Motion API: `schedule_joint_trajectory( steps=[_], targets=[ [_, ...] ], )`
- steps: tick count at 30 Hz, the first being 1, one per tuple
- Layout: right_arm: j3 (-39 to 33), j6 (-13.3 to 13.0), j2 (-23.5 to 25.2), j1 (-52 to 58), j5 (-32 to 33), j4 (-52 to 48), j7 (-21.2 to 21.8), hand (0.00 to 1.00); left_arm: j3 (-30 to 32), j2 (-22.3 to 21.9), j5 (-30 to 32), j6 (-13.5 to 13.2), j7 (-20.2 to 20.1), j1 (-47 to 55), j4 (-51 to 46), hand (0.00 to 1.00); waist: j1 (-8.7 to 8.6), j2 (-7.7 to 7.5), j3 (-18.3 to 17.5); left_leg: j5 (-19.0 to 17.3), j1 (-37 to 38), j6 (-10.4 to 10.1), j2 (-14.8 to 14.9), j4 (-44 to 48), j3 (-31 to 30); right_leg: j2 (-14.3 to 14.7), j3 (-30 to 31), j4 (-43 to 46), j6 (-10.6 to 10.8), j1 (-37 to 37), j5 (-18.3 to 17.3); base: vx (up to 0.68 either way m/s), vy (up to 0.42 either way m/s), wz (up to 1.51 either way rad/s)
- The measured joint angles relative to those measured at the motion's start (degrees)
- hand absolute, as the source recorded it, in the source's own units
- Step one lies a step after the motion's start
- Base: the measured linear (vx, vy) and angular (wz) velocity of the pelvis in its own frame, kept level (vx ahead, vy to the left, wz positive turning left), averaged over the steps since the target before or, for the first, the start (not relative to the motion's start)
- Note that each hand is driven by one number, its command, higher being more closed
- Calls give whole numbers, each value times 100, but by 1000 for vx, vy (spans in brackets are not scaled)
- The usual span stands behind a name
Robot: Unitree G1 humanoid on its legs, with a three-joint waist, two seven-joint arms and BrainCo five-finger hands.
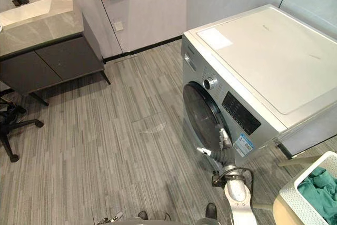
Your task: Pick up the laundry basket with both hands and put the clothes into the washing machine.
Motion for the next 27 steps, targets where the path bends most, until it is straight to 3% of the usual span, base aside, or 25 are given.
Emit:
schedule_joint_trajectory(
  steps=[4,6,9,12,16,18,21,25,27],
  targets=[
    [-435,-4,-55,-232,-660,39,-309,0,-93,47,194,-38,-12,2,0,0,1,-45,-16,0,18,0,-9,-23,84,-2,59,-1,10,-37,11,-29,4,-9],
    [-654,33,-354,-571,-975,291,-502,0,-98,53,210,-42,-14,14,-1,0,-2,-49,-18,0,5,1,-13,-27,99,-3,102,-1,23,-87,36,-38,-1,-10],
    [-641,93,-861,-1132,-1391,1066,-644,0,-278,99,211,-44,-14,14,-14,0,6,-26,2,8,-73,9,-20,-24,93,-8,113,0,26,-125,51,-60,-2,-3],
    [-542,179,-884,-1942,-1641,2220,-673,0,-435,103,198,-75,-5,-7,-172,0,28,20,85,74,-275,49,-74,16,59,-62,115,4,28,-342,133,-54,3,4],
    [-560,524,-1318,-3410,-1671,3930,-833,0,-557,101,120,-101,50,-202,-257,0,173,313,659,106,-806,92,-129,369,-81,-170,69,279,3,-750,161,-108,29,13],
    [-563,559,-1362,-3945,-1553,4441,-926,0,-680,90,7,-105,127,-205,-282,0,170,416,904,140,-933,112,-124,400,-104,-173,74,384,-8,-915,169,-117,12,6],
    [-551,337,-1458,-4494,-1227,4935,-1035,0,-866,53,-222,-113,150,-231,-340,0,140,524,1237,177,-1197,139,-147,490,-116,-211,114,531,-28,-1211,184,-115,20,-1],
    [-763,602,-1971,-5511,-1023,5965,-1022,0,-1213,-77,-425,-167,224,-489,-595,0,170,887,1710,459,-1491,187,-317,254,-230,-370,35,609,51,-1556,251,-108,36,17],
    [-797,424,-1994,-5645,-972,5933,-977,0,-1328,-51,-503,-170,266,-482,-724,0,129,899,1851,672,-1510,212,-374,-35,-230,-399,38,617,31,-1711,335,-73,32,10]
  ],
)
